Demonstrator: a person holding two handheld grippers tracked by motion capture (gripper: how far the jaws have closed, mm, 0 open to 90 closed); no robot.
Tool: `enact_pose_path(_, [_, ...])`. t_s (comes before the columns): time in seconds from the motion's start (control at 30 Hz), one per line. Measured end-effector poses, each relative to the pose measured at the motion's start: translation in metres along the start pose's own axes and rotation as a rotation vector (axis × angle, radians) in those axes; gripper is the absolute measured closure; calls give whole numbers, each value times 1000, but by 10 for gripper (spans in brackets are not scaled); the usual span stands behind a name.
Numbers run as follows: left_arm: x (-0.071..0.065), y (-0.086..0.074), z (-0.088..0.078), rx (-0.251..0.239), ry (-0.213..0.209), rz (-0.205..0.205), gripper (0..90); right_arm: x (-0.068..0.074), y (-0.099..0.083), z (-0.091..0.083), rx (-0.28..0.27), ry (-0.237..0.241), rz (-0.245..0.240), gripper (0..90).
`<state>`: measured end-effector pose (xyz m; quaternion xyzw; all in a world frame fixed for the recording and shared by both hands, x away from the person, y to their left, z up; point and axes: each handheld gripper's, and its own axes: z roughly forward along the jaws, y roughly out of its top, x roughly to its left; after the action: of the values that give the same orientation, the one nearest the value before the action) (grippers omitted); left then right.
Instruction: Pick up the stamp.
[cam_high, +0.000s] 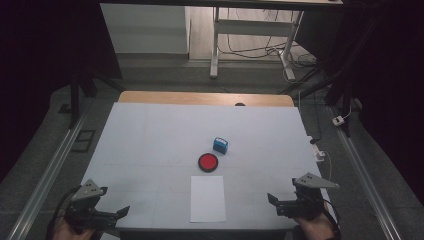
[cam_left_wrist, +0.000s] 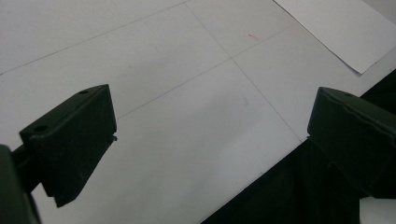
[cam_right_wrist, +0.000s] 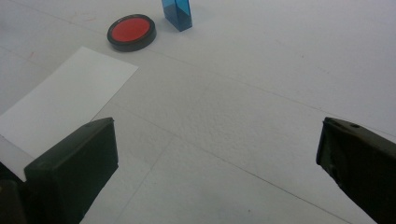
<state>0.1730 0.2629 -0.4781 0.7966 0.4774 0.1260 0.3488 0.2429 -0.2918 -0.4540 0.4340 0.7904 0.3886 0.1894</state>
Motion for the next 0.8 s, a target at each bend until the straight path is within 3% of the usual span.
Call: enact_pose_path(0.8, [1, 1, 2, 12, -7, 3, 11, 3, 0, 2, 23, 25, -33, 0])
